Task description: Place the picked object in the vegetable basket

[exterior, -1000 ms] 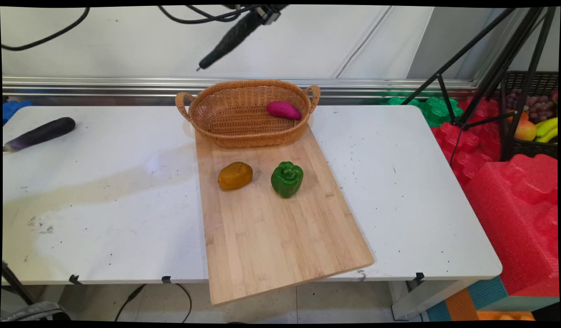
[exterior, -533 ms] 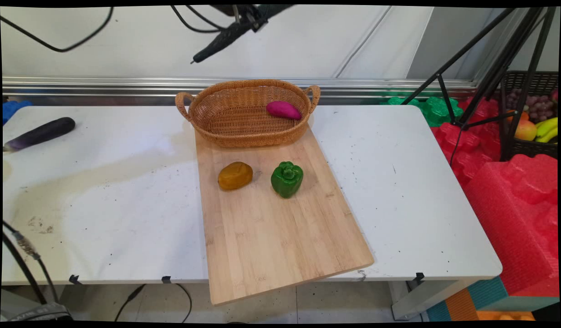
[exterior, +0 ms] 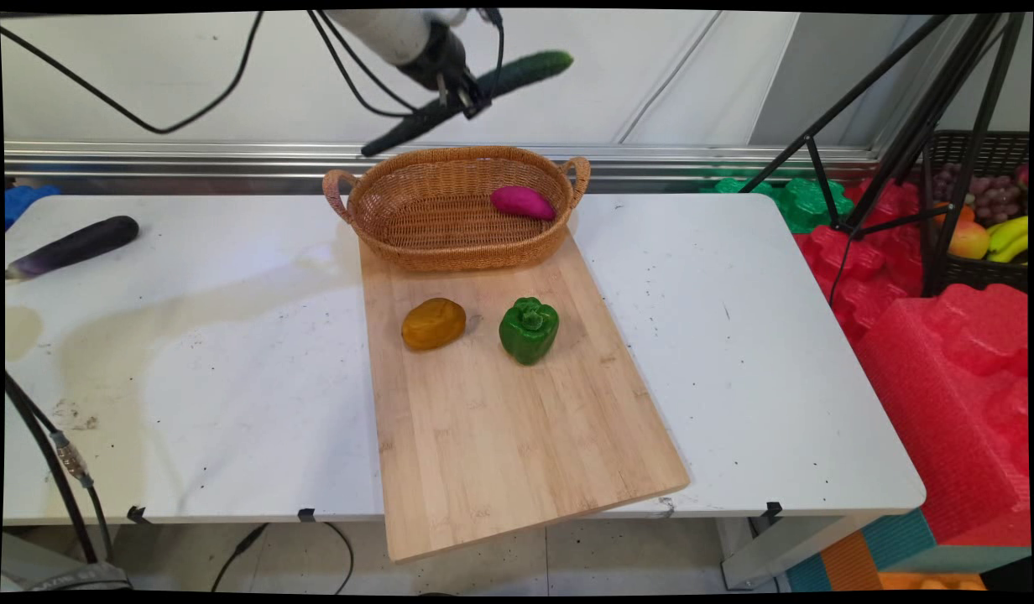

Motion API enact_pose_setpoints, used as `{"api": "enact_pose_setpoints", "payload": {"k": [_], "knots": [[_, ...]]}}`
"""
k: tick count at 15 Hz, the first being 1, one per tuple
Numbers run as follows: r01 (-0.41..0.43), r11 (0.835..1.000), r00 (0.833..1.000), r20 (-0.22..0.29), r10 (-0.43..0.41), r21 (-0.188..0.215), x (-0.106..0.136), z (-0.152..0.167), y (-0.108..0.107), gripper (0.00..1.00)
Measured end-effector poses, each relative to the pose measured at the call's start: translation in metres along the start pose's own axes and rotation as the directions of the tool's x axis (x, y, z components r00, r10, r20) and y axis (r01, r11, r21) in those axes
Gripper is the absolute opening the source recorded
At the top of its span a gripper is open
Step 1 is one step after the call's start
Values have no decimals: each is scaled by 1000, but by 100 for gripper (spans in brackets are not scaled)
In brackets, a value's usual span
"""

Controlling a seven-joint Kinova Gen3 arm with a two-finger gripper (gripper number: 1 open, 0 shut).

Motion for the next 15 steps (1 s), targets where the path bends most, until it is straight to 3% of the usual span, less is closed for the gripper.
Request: {"api": "enact_pose_setpoints", "payload": {"k": [8, 15], "knots": [[44, 995, 999, 18, -42, -91, -35, 49, 20, 0], [90, 989, 996, 26, -88, -117, -58, 69, 22, 0]]}}
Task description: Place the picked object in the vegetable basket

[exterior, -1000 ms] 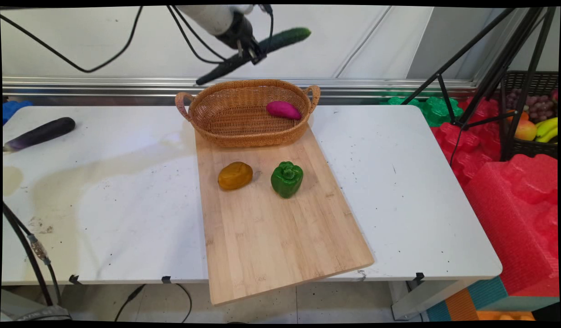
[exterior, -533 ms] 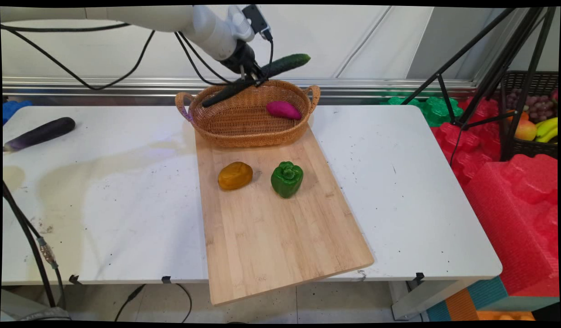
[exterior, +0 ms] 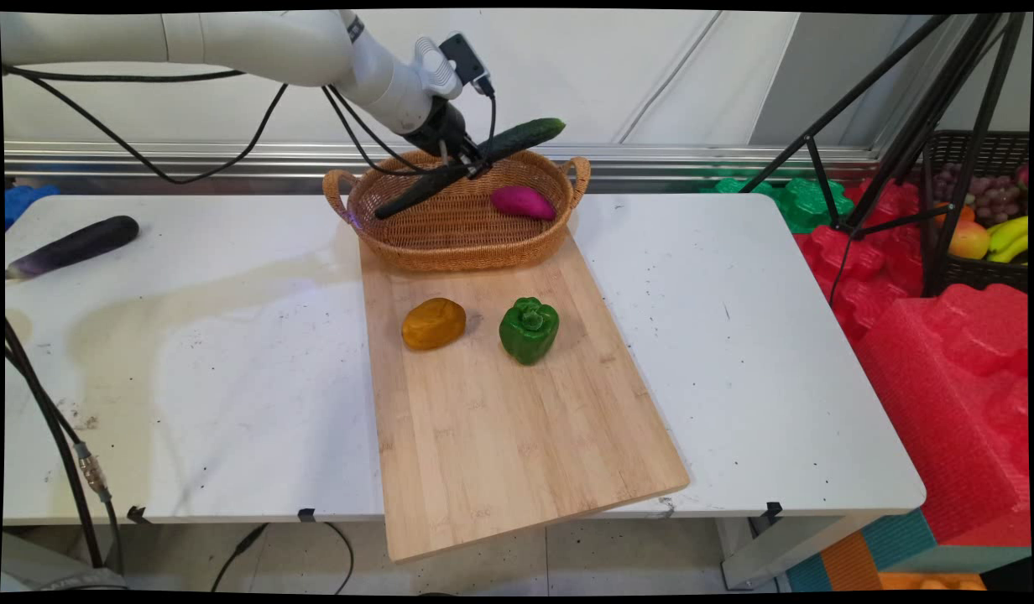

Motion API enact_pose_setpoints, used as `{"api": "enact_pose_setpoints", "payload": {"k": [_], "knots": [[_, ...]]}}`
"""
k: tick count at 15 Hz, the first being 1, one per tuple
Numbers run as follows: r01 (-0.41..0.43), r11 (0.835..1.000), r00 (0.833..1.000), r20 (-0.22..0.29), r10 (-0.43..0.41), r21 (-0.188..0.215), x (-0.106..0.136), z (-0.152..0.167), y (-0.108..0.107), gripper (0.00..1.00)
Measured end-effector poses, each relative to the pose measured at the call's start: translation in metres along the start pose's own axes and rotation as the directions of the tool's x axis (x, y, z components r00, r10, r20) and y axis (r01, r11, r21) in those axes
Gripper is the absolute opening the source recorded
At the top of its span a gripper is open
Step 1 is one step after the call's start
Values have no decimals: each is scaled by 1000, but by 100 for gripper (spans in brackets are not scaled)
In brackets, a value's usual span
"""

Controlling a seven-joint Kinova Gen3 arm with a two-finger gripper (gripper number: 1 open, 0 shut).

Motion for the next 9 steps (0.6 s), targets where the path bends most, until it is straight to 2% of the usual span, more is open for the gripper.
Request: {"api": "enact_pose_setpoints", "payload": {"k": [3, 4, 9], "knots": [[21, 1000, 1000, 3, -21, -1, -9, 5, -3, 0], [27, 1000, 1000, 2, -27, 0, -12, 6, -4, 100], [48, 999, 999, -10, -48, 11, -18, 5, -8, 100]]}}
